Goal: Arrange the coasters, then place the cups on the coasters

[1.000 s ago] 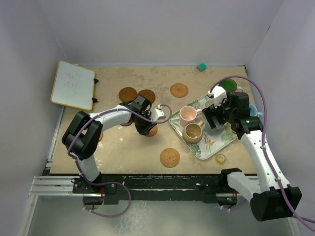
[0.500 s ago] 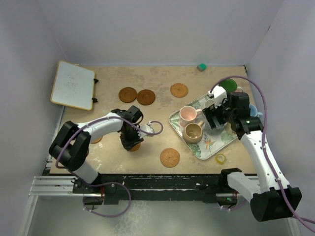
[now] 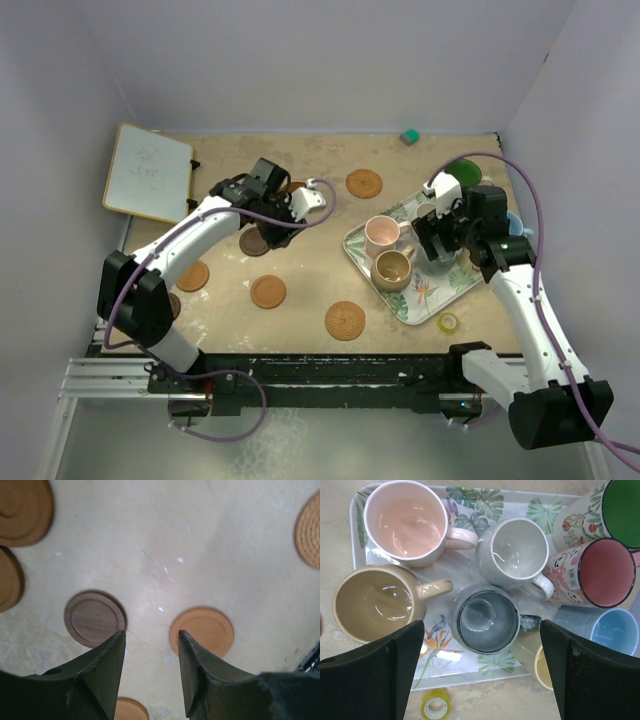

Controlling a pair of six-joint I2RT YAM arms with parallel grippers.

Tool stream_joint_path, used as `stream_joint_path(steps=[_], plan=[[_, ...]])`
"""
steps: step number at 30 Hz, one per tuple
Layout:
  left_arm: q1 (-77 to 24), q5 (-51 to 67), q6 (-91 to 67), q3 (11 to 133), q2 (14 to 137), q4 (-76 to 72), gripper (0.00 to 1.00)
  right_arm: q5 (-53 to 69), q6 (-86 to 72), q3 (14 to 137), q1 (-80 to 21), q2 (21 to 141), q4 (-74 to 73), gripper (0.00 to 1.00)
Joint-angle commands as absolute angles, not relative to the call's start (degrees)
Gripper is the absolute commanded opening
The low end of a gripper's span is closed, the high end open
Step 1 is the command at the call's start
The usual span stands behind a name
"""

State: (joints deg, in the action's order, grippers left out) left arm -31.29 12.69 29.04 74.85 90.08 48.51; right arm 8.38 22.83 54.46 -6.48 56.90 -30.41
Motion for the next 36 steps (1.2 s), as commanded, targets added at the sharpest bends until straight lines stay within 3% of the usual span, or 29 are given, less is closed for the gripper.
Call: stream_joint_path(steps=[1, 8, 16, 36], plan=[[-28.9, 15.5, 23.5, 81.0, 93.2, 43.0, 0.45, 11.0, 19.9, 60.6, -6.8, 57.9, -29.2, 1.0], [-21.3, 14.9, 18.9, 79.2, 89.3, 36.3, 0.56, 11.9, 19.0, 68.5, -8.2, 64.8, -28.4, 1.0], [-14.9, 12.8, 15.9, 77.0, 84.8, 32.7, 0.76, 9.0, 17.6, 76.8, -14.2, 78.4, -23.4, 1.0], [-9.1, 9.2, 12.0, 69.8, 76.9, 26.6, 0.94, 12.4, 7.7, 105.0, -18.0, 110.1, -29.4, 1.0]])
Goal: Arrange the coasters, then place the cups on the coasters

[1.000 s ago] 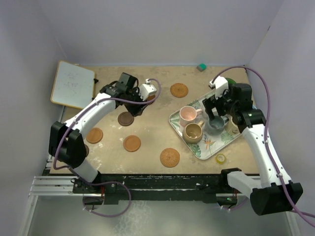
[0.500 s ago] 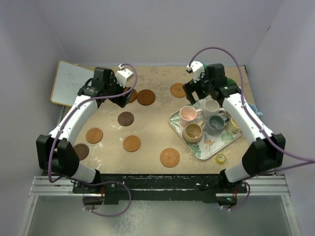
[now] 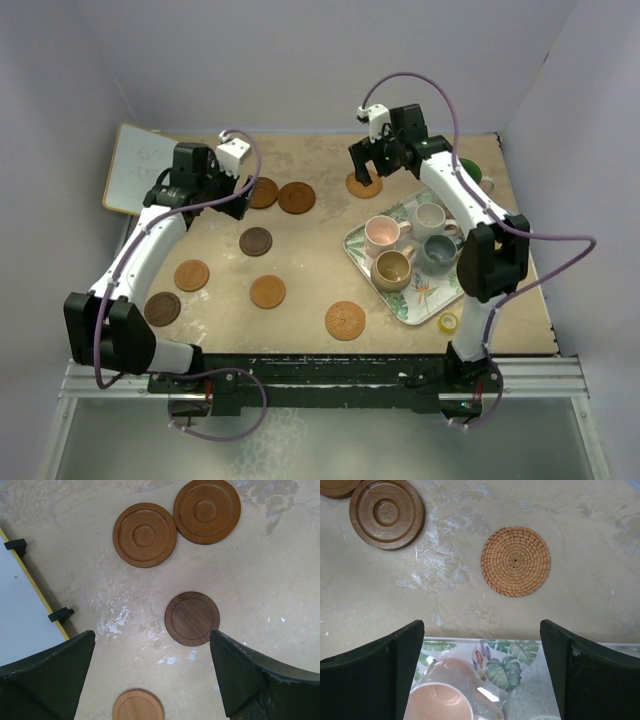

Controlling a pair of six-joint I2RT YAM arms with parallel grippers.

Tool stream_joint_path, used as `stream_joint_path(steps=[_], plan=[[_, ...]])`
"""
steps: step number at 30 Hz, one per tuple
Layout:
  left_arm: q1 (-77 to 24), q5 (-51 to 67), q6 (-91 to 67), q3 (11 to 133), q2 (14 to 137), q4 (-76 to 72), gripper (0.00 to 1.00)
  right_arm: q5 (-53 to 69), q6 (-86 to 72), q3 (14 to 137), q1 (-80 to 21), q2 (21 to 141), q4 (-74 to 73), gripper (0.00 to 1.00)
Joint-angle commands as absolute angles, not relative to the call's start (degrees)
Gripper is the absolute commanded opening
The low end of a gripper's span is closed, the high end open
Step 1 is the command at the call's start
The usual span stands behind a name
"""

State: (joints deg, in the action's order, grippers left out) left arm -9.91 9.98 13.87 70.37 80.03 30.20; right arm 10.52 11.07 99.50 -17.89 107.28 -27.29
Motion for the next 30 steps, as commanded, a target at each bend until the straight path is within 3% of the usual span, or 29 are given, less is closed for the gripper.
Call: stream_joint_path(steps=[1, 30], plan=[[-9.0, 9.1, 11.9, 69.6, 76.7, 26.5, 0.94, 12.5, 6.9, 106.1, -18.0, 111.8, -29.9, 1.0], [-8.9, 10.9, 10.1, 63.8, 70.8, 21.0, 0.92, 14.7, -1.1, 130.4, -18.0, 139.8, -37.3, 0.99]])
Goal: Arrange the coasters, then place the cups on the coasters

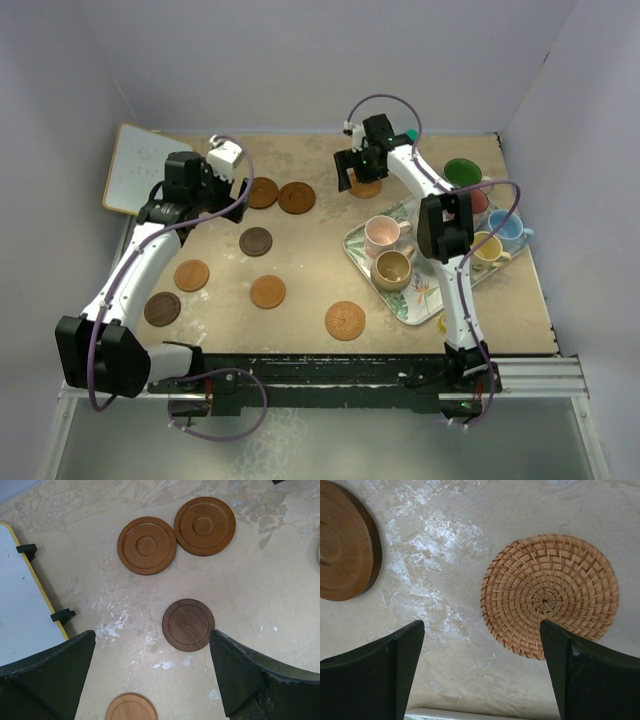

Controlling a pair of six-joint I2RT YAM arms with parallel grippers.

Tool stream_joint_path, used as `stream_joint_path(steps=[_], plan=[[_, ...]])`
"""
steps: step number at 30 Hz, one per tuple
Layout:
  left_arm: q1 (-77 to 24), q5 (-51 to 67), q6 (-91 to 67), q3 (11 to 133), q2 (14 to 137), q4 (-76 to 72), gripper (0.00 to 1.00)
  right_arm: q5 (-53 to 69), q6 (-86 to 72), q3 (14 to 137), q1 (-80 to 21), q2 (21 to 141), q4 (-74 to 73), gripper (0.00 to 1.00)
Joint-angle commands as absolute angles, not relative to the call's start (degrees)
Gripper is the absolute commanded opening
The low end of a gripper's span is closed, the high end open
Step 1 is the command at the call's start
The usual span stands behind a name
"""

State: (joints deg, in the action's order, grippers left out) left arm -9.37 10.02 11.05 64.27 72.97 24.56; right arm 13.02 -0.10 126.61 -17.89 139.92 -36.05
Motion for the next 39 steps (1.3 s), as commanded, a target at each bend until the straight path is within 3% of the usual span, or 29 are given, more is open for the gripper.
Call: stream_joint_path(steps=[1, 17, 39], plan=[[-8.8, 10.9, 10.1, 63.8, 70.7, 21.0, 0.92, 15.0, -1.4, 130.6, -17.9, 140.2, -37.5, 0.98], [-8.8, 10.6, 10.5, 63.6, 70.0, 21.0, 0.91, 17.7, -4.0, 129.5, -18.1, 142.6, -41.0, 0.91], [-8.3, 7.5, 10.7, 64.5, 68.7, 21.6, 0.91, 23.9, 3.1, 112.0, -28.8, 134.0, -44.7, 0.78]])
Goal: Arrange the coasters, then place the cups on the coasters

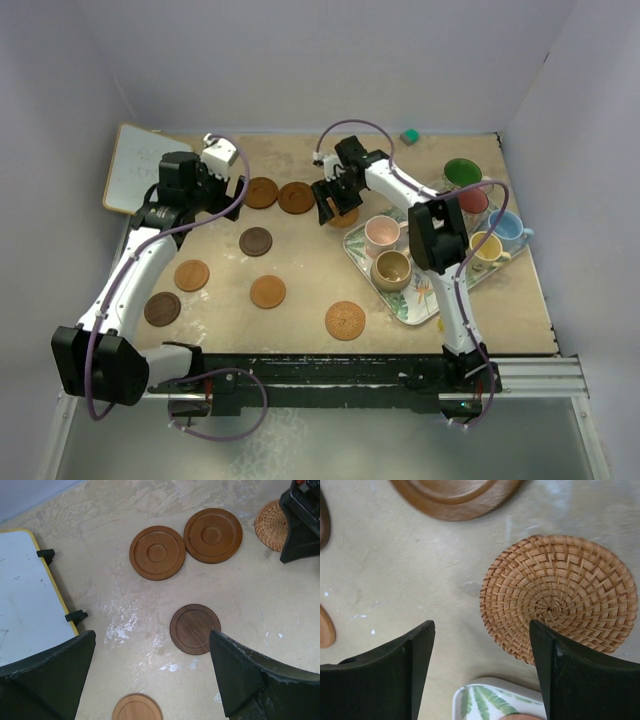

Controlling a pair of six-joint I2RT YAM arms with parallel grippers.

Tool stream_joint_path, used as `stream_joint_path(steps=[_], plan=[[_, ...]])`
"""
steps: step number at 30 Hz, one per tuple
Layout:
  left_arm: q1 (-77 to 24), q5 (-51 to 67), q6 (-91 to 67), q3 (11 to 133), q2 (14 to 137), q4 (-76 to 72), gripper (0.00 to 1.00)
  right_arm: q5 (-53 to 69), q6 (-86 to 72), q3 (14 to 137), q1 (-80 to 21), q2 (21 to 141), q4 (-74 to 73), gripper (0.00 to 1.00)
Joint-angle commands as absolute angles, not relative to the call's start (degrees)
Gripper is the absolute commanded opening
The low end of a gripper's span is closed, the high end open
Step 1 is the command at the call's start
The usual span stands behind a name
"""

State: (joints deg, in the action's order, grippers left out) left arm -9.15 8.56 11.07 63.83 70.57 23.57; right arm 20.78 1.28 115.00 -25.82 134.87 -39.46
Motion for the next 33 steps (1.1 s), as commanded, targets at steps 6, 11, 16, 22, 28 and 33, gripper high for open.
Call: stream_joint_path(steps=[6, 11, 16, 22, 28, 33], plan=[[-7.5, 5.2, 9.7, 64.9, 68.6, 21.4, 0.91, 24.6, 3.8, 107.8, -32.5, 132.3, -44.4, 0.76], [-5.7, 2.0, 7.3, 65.8, 69.1, 20.8, 0.91, 26.2, 4.4, 104.7, -35.6, 131.4, -43.6, 0.76], [-3.9, -2.6, 5.7, 67.3, 70.4, 20.7, 0.92, 26.8, 5.5, 101.3, -38.8, 130.7, -43.5, 0.75], [-2.3, -3.7, 4.5, 68.7, 71.5, 21.0, 0.92, 28.5, 5.8, 95.2, -41.8, 127.0, -41.5, 0.75], [-2.0, -3.2, 5.3, 68.5, 72.1, 21.4, 0.92, 31.0, 6.7, 93.6, -43.9, 125.2, -41.9, 0.75], [-1.9, -2.2, 6.9, 67.2, 71.3, 20.9, 0.92, 33.2, 9.4, 95.7, -43.9, 122.5, -45.9, 0.75]])
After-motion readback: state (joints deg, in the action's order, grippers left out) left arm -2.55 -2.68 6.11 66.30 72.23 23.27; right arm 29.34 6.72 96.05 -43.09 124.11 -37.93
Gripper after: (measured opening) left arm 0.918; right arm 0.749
